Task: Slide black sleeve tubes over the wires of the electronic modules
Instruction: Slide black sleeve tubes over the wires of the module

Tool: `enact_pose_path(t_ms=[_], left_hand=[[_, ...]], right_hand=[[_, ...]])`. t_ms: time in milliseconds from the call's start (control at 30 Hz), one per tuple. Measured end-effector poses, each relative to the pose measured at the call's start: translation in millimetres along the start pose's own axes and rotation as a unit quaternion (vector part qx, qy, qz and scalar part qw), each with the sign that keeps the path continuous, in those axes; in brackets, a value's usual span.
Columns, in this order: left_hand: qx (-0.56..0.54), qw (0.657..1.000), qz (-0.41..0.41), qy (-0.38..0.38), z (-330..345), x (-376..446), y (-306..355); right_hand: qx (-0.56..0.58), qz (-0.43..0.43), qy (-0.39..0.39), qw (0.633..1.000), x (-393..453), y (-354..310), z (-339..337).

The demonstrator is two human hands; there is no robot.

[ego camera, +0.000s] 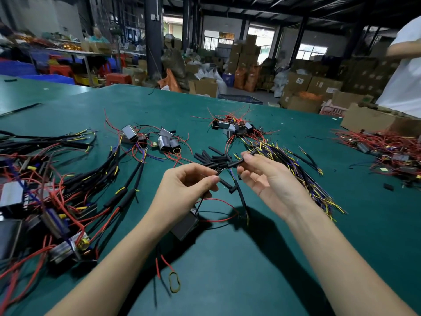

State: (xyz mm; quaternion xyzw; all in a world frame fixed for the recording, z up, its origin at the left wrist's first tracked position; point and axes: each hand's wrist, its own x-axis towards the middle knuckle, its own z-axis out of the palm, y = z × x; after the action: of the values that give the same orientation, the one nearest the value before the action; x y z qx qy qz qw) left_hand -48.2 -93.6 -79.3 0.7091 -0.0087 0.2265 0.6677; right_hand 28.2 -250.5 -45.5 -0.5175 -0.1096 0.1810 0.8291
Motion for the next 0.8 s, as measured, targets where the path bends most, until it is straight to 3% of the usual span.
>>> enact_pose_path(t_ms=[333,567,700,800], left_hand=[[0.006,1.000,-0.010,0.003,2,-2,0],[0.029,0.999,-0.030,-0.008,0,0,-1],[0.140,0.987,-0.008,-0.078,-12,2,0],[0.261,0.959,0.015,-0.107,-23,3,2]], right_hand=[[-0.063,0.025,-0.044,0.997,-3,7,6],[-0.165,-0.058,-0.046,0.983,-4,11,3],[-0.184,-0.085,-0.028,0.979,-3,17,4],[-0.178,-0.089,-0.023,0.980,-3,19,5]])
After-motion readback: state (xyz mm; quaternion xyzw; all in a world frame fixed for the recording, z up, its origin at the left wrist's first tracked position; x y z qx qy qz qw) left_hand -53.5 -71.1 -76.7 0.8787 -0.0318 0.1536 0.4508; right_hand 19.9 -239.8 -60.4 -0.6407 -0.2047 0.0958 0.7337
